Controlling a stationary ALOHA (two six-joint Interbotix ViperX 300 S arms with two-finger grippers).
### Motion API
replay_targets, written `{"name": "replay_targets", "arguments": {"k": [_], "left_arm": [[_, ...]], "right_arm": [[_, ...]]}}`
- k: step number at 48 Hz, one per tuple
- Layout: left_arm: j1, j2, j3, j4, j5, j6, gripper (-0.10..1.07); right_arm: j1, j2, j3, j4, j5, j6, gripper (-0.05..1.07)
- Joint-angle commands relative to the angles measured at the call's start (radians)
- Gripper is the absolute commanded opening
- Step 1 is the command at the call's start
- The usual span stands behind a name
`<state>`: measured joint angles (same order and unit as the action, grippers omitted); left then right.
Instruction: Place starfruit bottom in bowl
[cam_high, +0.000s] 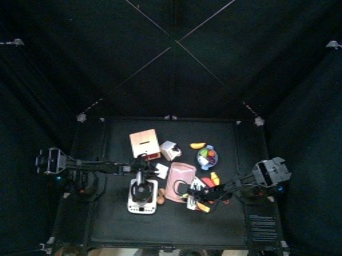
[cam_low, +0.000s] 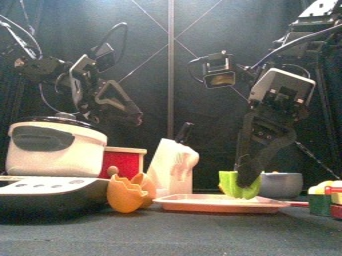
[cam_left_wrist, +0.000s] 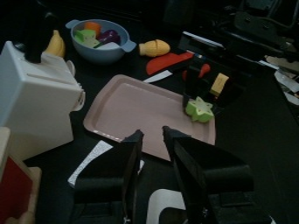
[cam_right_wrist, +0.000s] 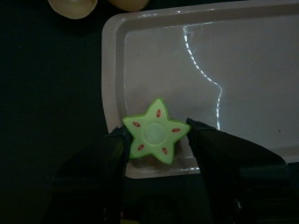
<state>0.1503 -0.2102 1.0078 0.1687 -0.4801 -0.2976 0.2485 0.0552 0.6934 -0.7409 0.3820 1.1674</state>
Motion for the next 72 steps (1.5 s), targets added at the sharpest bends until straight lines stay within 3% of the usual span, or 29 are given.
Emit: {"name": "replay_targets", "arguments": {"k": [1, 20, 30, 38, 51, 72], "left_arm": [[-0.005, -0.009, -0.014, 0.000, -0.009, -0.003, 0.69], [-0.006, -0.009, -0.017, -0.008, -0.023, -0.002, 0.69], [-0.006, -0.009, -0.014, -0.008, -0.023, 0.000, 0.69], [-0.005, -0.008, -0.014, -0.008, -0.023, 0.000, 0.69], [-0.005, 0.000, -0.014, -0.008, -0.023, 0.000, 0.69], [-0.002, 0.002, -0.017, -0.008, -0.023, 0.000, 0.69]], "right_arm": [[-0.011, -0.052, -0.018, 0.000, 0.003, -0.002, 0.78], [-0.110, -0.293, 0.057, 0.006, 0.181, 0.009, 0.78], [-0.261, -0.448, 0.132, 0.006, 0.322, 0.011, 0.78], [-0.400, -0.517, 0.189, 0.008, 0.344, 0.011, 0.78], [-0.514, -0.505, 0.252, 0.029, 0.249, 0.011, 0.78], [-0.546, -0.408, 0.259, 0.038, 0.146, 0.011, 0.78]]}}
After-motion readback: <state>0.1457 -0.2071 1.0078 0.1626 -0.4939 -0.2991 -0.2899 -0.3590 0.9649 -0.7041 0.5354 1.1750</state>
